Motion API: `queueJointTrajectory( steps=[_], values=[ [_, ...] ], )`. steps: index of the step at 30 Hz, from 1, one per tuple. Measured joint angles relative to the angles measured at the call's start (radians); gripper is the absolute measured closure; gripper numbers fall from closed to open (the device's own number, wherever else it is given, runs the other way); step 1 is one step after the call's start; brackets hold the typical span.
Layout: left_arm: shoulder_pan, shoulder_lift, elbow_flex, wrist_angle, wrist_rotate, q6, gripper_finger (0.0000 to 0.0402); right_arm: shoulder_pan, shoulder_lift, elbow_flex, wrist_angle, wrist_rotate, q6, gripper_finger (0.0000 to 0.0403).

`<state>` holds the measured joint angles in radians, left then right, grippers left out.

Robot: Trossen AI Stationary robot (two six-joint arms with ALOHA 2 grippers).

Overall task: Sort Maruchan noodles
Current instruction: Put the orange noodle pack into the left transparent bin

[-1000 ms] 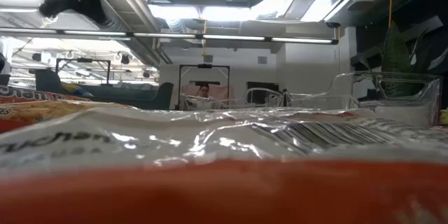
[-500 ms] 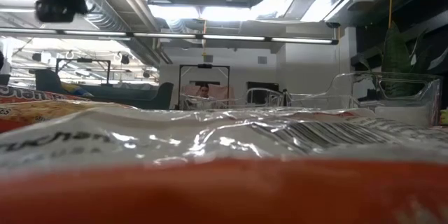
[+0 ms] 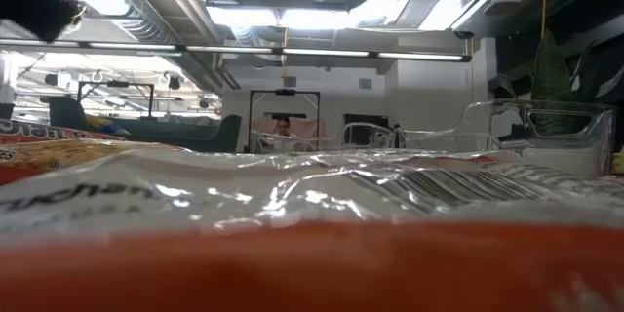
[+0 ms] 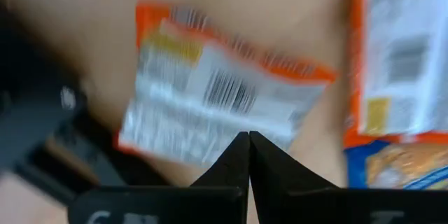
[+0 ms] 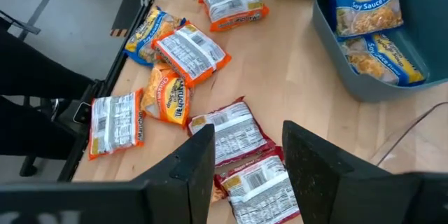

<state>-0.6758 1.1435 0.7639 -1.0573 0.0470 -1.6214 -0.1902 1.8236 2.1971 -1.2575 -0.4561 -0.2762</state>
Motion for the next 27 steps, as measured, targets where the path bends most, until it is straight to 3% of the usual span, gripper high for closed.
queueJointTrajectory(
  steps=[4,7,12,19,21,27],
  values=[
    [-0.103,0.084,0.0,0.011,0.048,-0.169,0.0401,0.0,0.0,0.0,0.0,-0.003,-0.002,0.0251],
    [-0.142,0.131,0.0,0.058,0.026,-0.211,0.0401,0.0,0.0,0.0,0.001,-0.005,-0.01,0.0251],
    [-0.142,0.195,0.0,0.115,-0.087,-0.274,0.0401,0.0,0.0,0.0,0.001,-0.004,-0.019,0.0251],
    [-0.113,0.311,0.006,0.214,-0.16,-0.281,0.0401,0.0,0.0,0.0,0.0,-0.006,-0.018,0.0251],
    [-0.091,0.326,0.007,0.267,-0.217,-0.272,0.0401,0.0,0.0,0.0,0.0,-0.006,-0.019,0.0251],
    [0.046,0.315,-0.001,0.342,-0.532,-0.196,0.0401,0.0,0.0,0.0,0.017,-0.006,-0.036,0.0251]
  ],
)
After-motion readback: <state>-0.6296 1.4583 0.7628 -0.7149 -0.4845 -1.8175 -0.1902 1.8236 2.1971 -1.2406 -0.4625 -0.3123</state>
